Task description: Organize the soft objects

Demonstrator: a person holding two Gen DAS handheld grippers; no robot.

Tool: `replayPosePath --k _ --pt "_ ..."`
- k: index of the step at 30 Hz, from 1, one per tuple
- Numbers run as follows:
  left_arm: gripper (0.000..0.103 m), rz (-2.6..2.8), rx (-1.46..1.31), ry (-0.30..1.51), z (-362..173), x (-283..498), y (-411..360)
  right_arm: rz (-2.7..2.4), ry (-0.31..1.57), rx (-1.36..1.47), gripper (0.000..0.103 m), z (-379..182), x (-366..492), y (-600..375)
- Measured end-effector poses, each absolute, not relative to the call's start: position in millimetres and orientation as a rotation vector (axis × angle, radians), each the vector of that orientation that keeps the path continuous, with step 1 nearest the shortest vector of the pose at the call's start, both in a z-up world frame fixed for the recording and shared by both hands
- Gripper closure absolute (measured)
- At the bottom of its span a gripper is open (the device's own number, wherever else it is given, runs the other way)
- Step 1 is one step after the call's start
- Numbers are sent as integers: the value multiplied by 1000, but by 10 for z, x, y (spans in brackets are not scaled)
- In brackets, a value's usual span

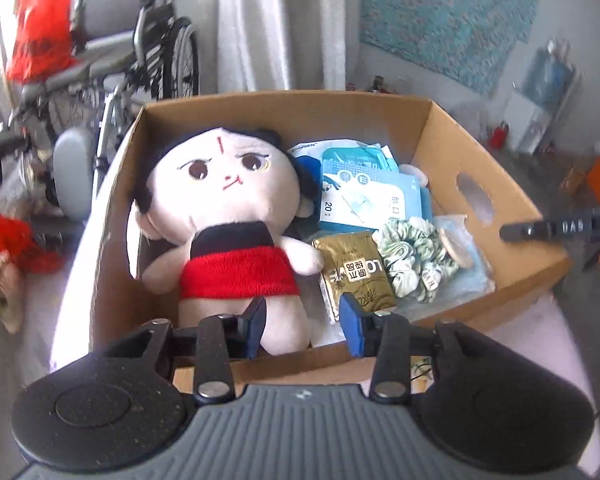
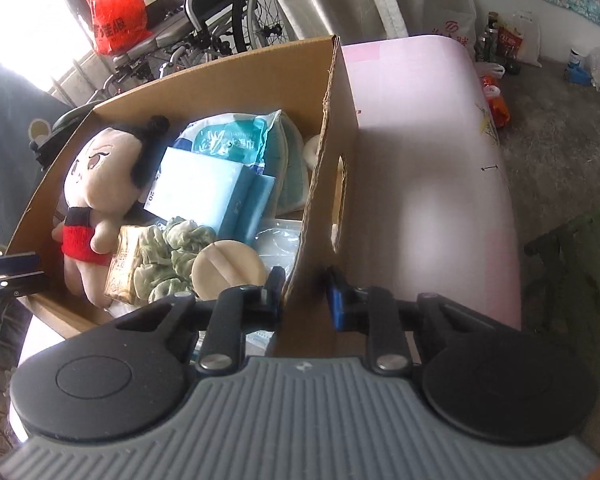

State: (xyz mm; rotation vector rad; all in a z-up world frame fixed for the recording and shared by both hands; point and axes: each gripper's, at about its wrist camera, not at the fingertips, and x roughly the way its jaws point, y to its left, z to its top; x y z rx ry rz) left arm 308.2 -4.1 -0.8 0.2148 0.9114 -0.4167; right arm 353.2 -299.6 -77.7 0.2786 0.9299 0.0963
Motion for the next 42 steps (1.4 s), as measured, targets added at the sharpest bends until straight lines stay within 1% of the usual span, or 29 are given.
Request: replayPosePath --k 1,3,6,9,12,14,20,25,33,36,38,41,42 --pt "65 -414 116 909 -43 3092 79 93 923 266 84 -790 3522 -2986" --pt "64 -410 -35 937 -98 3151 283 83 919 221 85 -784 3509 -2928" --pt "64 -390 -8 870 -113 2997 317 56 915 169 87 -771 3488 -2851" --pt "64 -368 -21 891 -87 2853 259 41 953 144 90 -864 3371 -2817" --pt "64 -376 -70 902 -102 2618 314 39 942 229 90 -889 3152 -2857" --pt "60 -373 -92 900 -118 2410 366 50 948 207 90 -886 2972 -2793" --pt "57 -341 -62 889 -114 1803 450 66 952 186 89 -892 2303 -2635" --pt "56 -332 -24 876 -96 1473 484 69 947 191 87 -891 1780 -2530" --pt "56 -332 -2 839 -106 1087 529 67 947 205 86 -868 1334 -2474" --pt "51 -327 2 833 -98 1009 536 63 944 215 85 -865 1210 -2471" --pt "46 -302 9 832 -82 974 531 54 924 209 85 -837 1125 -2457" --pt "38 -271 24 796 29 895 508 29 849 172 85 -686 966 -2412" --pt "37 -271 21 777 65 870 503 15 815 158 85 -611 899 -2396"
